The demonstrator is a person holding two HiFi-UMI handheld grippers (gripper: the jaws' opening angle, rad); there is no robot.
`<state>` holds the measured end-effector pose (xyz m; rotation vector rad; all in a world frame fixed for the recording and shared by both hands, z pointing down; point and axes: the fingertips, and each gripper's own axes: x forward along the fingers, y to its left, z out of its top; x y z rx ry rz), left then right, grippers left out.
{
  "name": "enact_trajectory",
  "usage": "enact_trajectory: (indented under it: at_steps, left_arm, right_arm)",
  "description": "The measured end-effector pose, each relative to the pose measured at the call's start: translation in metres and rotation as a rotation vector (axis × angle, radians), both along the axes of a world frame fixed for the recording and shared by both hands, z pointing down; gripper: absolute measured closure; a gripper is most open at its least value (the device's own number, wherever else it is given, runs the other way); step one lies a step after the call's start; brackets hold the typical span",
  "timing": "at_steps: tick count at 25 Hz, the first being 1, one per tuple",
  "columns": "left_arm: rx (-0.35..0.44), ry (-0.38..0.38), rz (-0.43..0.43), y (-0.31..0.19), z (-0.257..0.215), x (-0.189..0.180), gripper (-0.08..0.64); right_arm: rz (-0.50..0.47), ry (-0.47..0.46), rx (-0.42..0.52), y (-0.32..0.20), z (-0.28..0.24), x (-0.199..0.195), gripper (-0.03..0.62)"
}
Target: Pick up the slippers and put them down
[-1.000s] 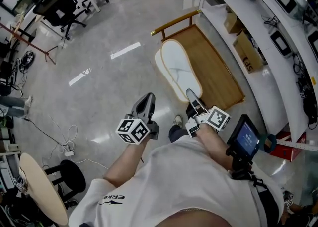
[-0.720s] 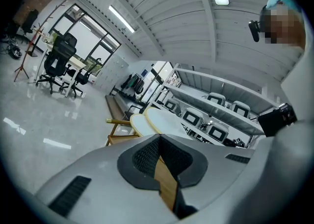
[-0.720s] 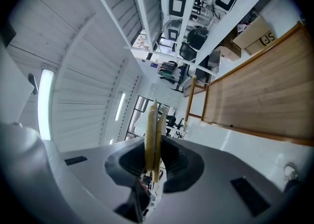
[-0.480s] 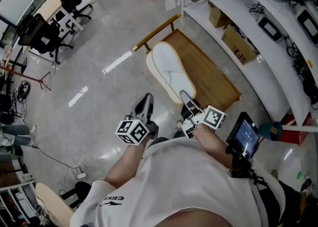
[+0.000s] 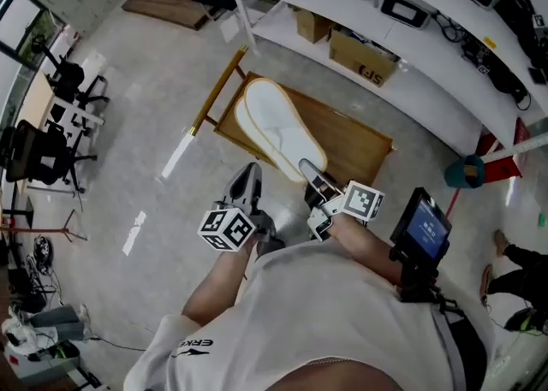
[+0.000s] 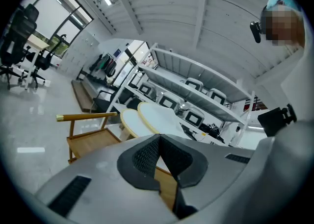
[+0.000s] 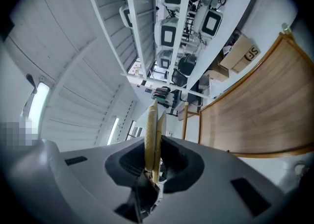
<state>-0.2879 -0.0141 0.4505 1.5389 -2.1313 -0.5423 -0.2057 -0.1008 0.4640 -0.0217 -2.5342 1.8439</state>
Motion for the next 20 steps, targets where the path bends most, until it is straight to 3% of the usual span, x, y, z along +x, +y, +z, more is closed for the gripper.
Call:
enact_trajectory:
  at_steps: [3,9,20]
  left_arm:
    - [0.008,-0.006,0.088,-0.017,-0.001,-0.009,0.557]
    - [0.019,-0.004,0.261,-0.058,0.001,-0.018,0.557]
    - [0.029,0.017,0.515,-0.040,0.006,-0.024,0.557]
  right_arm:
    - [0.078,-0.035,-0.020,-0.003,-0.007,-0.003,0.528]
    - [0.253,-0.016,0.009,-0.024,-0.004,0.002,0.528]
    - [0.546,0.019,0.012,0.016,0.003,0.016,0.528]
